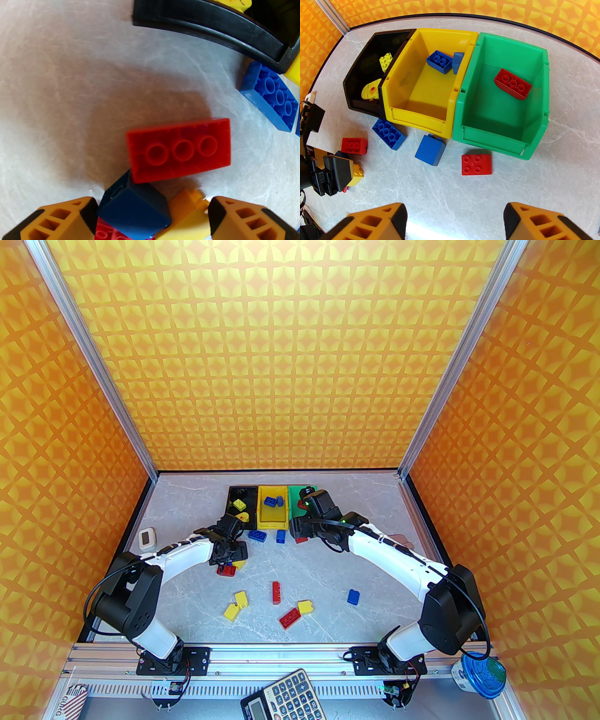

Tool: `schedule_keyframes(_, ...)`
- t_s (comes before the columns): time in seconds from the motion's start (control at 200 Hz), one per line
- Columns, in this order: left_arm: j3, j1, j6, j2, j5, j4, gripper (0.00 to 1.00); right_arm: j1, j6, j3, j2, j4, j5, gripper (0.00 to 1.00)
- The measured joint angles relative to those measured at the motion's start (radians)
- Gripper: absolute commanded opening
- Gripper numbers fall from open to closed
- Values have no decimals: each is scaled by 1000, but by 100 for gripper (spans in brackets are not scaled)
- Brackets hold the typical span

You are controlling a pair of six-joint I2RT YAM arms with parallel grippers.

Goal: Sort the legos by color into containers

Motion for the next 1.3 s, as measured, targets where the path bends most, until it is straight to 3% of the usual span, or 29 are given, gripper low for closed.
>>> schedule_keyframes(0.95,29,-7,75,50,51,66,41,0,0,-5,0,0,34,72)
schedule_keyframes(1.15,36,-18,76,50,51,65,42,0,0,-21,0,0,34,72)
schedule_keyframes(1.245,45,-20,85,50,51,60,64,0,0,-28,0,0,34,72)
schedule_keyframes(1.295,51,-20,76,50,51,52,68,0,0,-29,-1,0,34,72)
